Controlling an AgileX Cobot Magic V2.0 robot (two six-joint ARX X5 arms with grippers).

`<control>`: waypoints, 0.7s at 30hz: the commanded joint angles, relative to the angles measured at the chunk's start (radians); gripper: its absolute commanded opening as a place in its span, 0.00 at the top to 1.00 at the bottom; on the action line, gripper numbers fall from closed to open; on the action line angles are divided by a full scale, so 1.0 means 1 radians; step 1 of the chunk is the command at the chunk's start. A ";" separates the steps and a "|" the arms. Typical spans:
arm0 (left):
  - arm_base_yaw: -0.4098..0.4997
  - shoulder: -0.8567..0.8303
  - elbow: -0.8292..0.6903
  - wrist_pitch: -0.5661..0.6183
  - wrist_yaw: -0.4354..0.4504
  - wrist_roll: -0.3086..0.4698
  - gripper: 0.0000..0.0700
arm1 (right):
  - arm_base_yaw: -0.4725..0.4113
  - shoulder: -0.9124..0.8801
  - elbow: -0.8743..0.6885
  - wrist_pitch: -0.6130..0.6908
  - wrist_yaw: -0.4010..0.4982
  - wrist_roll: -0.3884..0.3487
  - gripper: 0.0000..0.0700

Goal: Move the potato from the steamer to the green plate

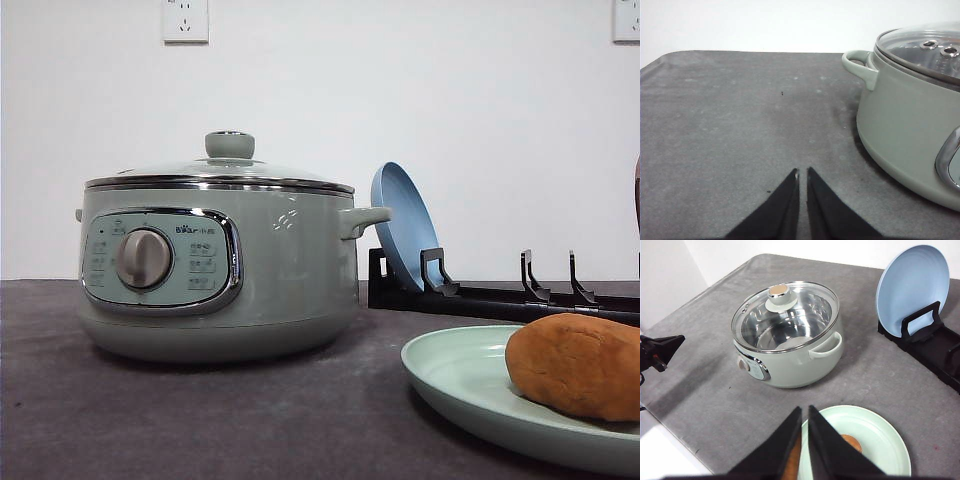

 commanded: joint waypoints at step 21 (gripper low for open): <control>-0.001 -0.001 -0.021 -0.007 -0.006 0.016 0.97 | -0.551 -0.403 -0.868 0.836 0.068 -0.083 0.99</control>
